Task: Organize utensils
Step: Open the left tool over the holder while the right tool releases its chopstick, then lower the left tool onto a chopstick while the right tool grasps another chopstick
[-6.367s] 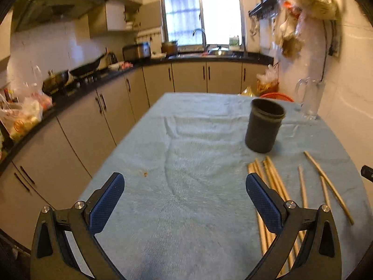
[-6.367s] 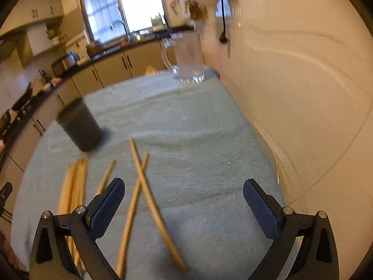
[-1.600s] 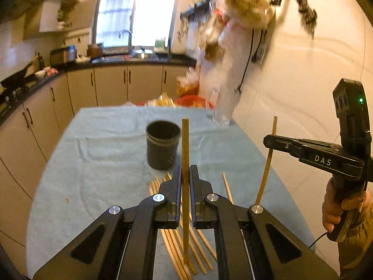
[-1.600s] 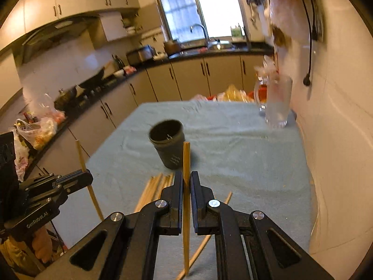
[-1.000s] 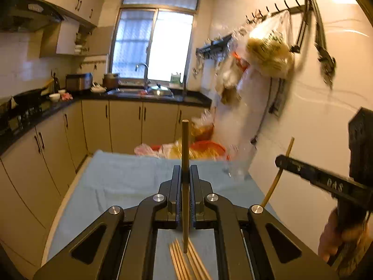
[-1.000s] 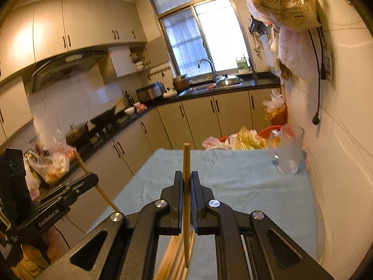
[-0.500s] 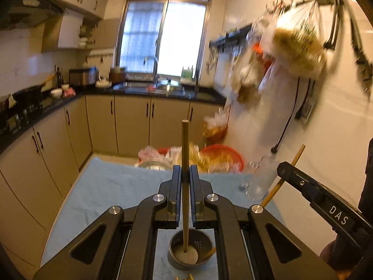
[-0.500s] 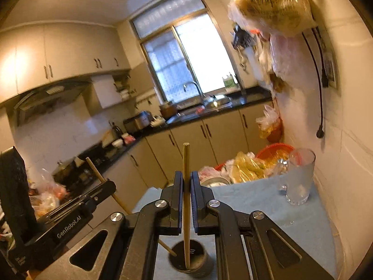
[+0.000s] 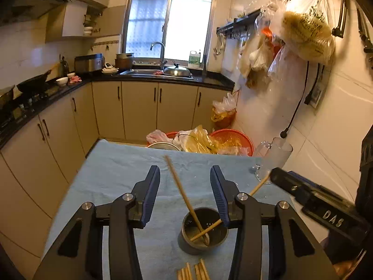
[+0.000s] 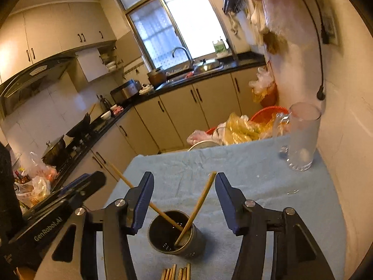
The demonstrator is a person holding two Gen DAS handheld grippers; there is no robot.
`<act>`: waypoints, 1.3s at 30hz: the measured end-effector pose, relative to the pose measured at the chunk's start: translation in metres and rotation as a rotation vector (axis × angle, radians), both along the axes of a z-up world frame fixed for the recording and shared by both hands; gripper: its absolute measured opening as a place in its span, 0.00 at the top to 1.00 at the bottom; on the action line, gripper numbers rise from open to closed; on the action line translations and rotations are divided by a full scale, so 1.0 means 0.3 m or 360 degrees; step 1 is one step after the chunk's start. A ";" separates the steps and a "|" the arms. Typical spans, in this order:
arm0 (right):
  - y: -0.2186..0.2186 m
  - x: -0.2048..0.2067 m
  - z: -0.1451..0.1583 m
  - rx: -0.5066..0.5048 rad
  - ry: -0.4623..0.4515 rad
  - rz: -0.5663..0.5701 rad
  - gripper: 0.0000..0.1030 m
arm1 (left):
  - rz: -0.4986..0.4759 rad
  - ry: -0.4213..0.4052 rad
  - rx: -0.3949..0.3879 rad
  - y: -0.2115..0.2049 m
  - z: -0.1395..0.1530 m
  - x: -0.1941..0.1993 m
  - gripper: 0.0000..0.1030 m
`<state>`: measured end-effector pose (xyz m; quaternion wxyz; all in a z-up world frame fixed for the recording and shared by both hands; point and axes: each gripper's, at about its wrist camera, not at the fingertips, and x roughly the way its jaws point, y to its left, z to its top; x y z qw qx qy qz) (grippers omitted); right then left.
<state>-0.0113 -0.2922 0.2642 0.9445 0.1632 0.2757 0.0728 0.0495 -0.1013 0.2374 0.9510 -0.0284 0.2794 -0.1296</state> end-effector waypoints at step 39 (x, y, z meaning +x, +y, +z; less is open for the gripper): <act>-0.100 -0.547 -0.597 -0.0023 0.0638 0.0050 0.26 | -0.0179 0.0647 0.0370 0.030 -0.690 -0.387 0.95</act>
